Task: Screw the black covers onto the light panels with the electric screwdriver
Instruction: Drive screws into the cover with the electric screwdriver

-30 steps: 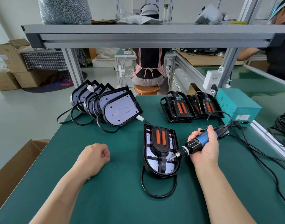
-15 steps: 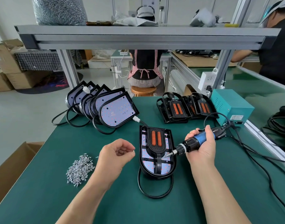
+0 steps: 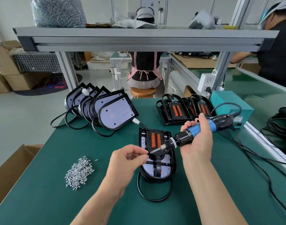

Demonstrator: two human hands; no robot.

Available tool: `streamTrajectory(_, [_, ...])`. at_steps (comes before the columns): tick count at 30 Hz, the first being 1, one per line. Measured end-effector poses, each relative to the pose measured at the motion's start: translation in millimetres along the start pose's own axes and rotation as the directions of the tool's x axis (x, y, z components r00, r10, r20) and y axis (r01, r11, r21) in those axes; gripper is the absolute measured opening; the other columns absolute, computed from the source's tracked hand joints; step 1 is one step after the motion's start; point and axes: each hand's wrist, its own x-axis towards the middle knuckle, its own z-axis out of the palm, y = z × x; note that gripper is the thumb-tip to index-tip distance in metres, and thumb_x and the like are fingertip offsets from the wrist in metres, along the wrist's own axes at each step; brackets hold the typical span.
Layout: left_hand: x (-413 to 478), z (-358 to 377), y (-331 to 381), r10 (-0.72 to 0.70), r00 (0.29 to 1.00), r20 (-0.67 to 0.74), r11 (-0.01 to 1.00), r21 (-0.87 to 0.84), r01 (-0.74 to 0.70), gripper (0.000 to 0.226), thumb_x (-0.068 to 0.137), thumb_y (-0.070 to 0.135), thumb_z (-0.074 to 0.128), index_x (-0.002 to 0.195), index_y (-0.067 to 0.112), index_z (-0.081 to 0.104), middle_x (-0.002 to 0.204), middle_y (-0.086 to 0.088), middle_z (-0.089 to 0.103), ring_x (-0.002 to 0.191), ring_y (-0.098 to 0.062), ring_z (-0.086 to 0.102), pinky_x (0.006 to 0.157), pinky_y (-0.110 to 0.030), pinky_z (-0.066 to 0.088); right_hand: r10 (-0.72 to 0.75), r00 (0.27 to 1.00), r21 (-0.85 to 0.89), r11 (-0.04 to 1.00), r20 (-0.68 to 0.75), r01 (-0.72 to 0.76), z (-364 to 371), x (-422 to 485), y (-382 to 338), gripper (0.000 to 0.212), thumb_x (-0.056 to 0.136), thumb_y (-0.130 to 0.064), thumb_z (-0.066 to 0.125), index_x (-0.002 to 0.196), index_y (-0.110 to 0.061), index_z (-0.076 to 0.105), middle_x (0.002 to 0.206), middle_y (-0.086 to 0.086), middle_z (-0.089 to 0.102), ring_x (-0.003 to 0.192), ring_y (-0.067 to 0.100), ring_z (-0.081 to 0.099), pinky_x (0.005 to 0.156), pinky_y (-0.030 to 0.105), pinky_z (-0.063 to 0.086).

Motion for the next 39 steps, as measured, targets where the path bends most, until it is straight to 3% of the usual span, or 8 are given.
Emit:
streamTrajectory(25, [-2,4,-9,-0.007,1.0,0.02,0.995,-0.101,0.009,0.02,0.08,-0.004,0.076,0.078,0.016,0.077,0.079,-0.011,0.075,0.07,-0.011,0.066,0.068,-0.014,0.051,-0.045,0.999,-0.047,0.998,-0.005,0.045,-2,-10,4,0.03,0.094,-0.019,0.072,0.114,-0.01,0.051,0.068,0.001,0.054,0.056,0.014,0.057,0.054,0.026,0.052])
streamTrajectory(31, [-7,10,-14,0.128,0.99,-0.059,0.992,0.025,-0.127,0.031,0.082,-0.002,0.075,0.082,0.028,0.077,0.077,-0.002,0.073,0.072,-0.01,0.064,0.073,-0.022,0.054,-0.101,0.995,-0.084,0.992,-0.02,0.099,-3,-14,5,0.028,0.093,-0.018,0.073,0.113,-0.01,0.054,0.063,-0.001,0.057,0.06,0.015,0.06,0.055,0.026,0.052])
streamTrajectory(37, [-13,21,-17,0.219,0.964,-0.149,0.973,-0.036,-0.227,0.041,0.084,-0.007,0.071,0.093,0.033,0.075,0.081,0.004,0.072,0.077,-0.008,0.064,0.075,-0.015,0.051,-0.104,0.992,-0.089,0.991,-0.071,0.098,0,-17,3,0.025,0.093,-0.017,0.072,0.111,-0.011,0.055,0.063,-0.001,0.057,0.06,0.015,0.061,0.057,0.026,0.052])
streamTrajectory(39, [-14,23,-18,0.294,0.938,-0.182,0.956,0.043,-0.291,0.042,0.084,-0.007,0.071,0.095,0.033,0.074,0.083,0.005,0.071,0.078,-0.01,0.064,0.077,-0.015,0.05,-0.079,0.992,-0.075,0.995,-0.096,0.072,0,-17,3,0.027,0.093,-0.017,0.072,0.112,-0.01,0.054,0.069,0.002,0.057,0.06,0.016,0.061,0.058,0.027,0.053])
